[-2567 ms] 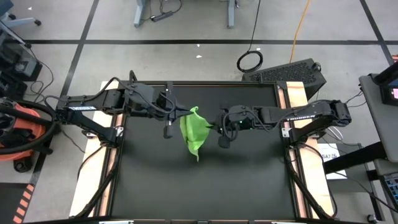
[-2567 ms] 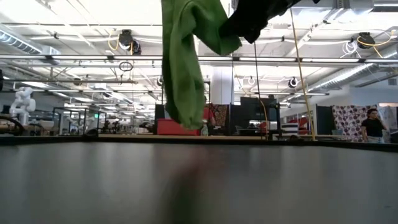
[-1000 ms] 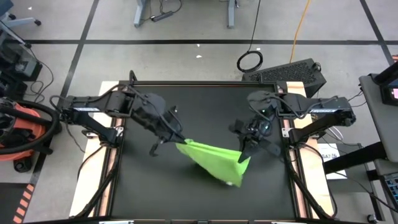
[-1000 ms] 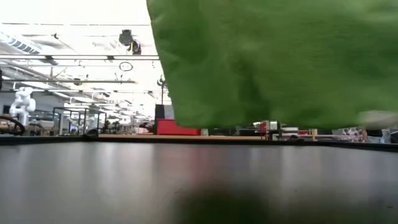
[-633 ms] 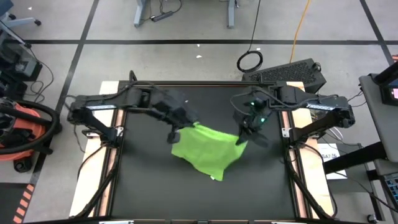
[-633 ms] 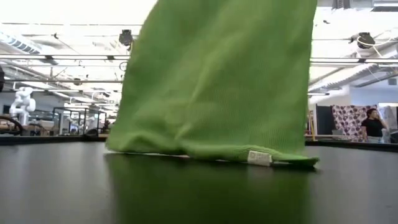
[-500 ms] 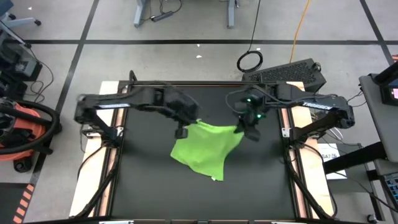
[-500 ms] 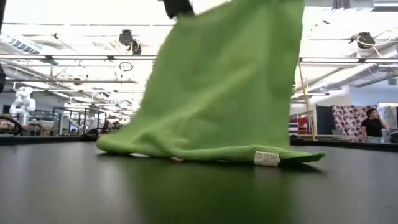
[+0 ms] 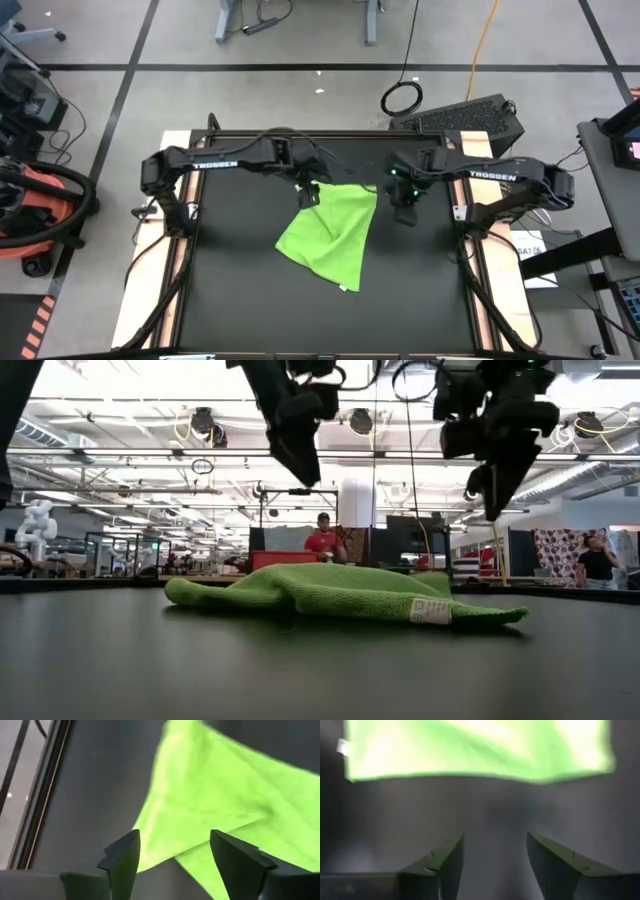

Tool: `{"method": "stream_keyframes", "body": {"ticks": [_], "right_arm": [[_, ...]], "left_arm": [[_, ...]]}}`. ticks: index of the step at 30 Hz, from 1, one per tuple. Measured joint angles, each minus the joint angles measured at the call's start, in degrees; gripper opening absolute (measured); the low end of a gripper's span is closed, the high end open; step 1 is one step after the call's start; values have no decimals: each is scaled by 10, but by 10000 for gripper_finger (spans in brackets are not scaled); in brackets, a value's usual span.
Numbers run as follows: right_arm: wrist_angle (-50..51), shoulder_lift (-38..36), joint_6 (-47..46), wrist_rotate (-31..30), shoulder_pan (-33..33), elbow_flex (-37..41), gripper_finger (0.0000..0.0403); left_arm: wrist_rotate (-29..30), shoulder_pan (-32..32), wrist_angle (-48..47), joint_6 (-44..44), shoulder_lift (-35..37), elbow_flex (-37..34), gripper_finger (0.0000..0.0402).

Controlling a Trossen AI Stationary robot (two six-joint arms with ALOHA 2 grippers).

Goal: Roll towel
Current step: Fold the green microfiber cloth

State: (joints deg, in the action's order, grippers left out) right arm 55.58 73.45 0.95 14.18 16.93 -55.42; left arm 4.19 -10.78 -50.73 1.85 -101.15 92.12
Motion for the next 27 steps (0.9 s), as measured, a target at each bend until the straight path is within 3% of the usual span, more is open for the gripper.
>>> {"method": "stream_keyframes", "body": {"ticks": [2, 6, 10, 13, 19, 22, 27], "right_arm": [[-55, -13, -2, 13, -12, 24, 211], [-161, -22, -3, 12, -25, 58, 206], [-250, -9, 3, 12, -22, 84, 192], [-303, 11, 6, 11, -10, 97, 178], [-364, 81, 12, 7, 20, 99, 151], [-379, 122, 9, 8, 36, 99, 142], [-383, 177, 7, 8, 46, 99, 135]], "left_arm": [[-21, 10, -2, 1, 8, 0, 250], [-136, 33, -32, 1, 10, 0, 246], [-204, 65, -47, 2, 8, -31, 232], [-212, 86, -34, -7, 5, -83, 221], [-204, 110, 109, -104, 5, -197, 208], [-191, 117, 176, -138, 6, -232, 207], [-185, 124, 209, -150, -7, -259, 207]]}}
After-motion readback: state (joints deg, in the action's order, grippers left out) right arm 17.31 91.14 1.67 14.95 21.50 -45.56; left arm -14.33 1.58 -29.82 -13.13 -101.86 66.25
